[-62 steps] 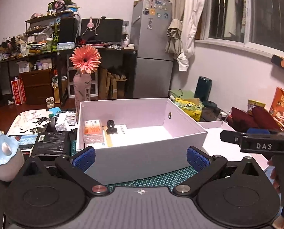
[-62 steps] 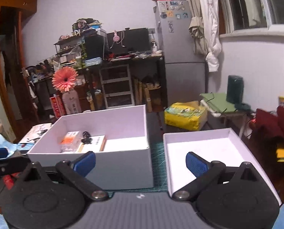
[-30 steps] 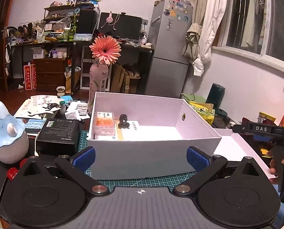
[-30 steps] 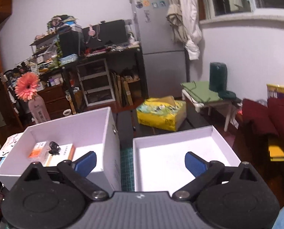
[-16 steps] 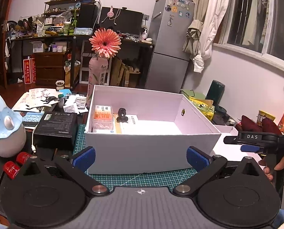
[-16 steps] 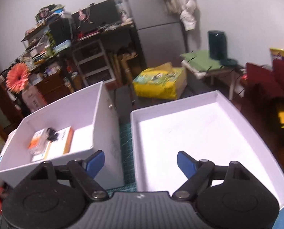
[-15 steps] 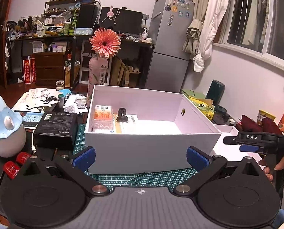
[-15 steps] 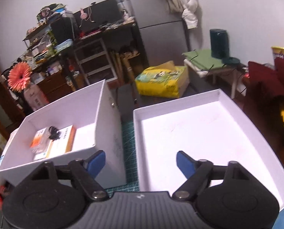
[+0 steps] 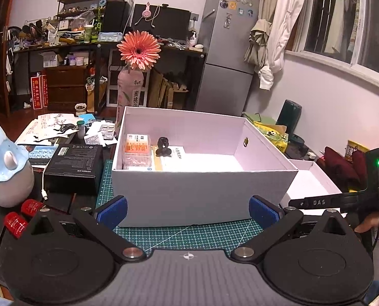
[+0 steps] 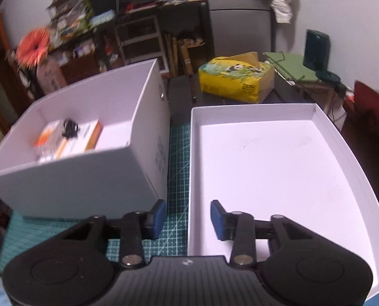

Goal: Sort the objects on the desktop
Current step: 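Close the right gripper on the rim of the white lid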

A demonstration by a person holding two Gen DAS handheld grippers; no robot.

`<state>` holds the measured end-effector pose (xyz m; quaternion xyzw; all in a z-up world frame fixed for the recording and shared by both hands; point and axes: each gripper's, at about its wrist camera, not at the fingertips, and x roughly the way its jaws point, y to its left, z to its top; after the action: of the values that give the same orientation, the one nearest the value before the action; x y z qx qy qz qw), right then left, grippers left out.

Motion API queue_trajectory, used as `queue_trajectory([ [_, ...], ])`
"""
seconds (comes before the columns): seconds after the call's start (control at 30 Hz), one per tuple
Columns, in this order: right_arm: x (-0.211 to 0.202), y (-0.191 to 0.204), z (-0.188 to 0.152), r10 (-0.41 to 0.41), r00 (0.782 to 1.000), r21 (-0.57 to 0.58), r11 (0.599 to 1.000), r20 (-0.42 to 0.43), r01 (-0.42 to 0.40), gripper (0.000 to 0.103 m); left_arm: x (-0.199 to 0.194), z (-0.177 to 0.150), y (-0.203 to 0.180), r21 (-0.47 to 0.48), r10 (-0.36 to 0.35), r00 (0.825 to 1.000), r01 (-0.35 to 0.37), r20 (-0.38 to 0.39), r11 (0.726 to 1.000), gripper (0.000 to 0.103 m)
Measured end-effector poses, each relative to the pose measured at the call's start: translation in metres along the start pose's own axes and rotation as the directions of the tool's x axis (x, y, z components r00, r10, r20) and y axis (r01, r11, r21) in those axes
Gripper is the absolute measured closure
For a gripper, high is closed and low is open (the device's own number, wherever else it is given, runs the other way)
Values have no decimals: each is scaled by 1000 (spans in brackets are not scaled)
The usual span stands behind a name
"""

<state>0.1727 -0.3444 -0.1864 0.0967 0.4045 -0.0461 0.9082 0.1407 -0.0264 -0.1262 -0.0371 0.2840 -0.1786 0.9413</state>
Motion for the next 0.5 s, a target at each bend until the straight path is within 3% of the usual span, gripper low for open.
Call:
queue_trajectory([
  [0.27,11,5,1,-3,1000,-63,998,16,4,80,2,-2,-3,17,-1,1000,2,-12,1000,0],
  [0.5,22,9,2,3,1000,-107,994,17,-1,81,2,-4,-4,21,-4,1000,4,-14,1000,0],
])
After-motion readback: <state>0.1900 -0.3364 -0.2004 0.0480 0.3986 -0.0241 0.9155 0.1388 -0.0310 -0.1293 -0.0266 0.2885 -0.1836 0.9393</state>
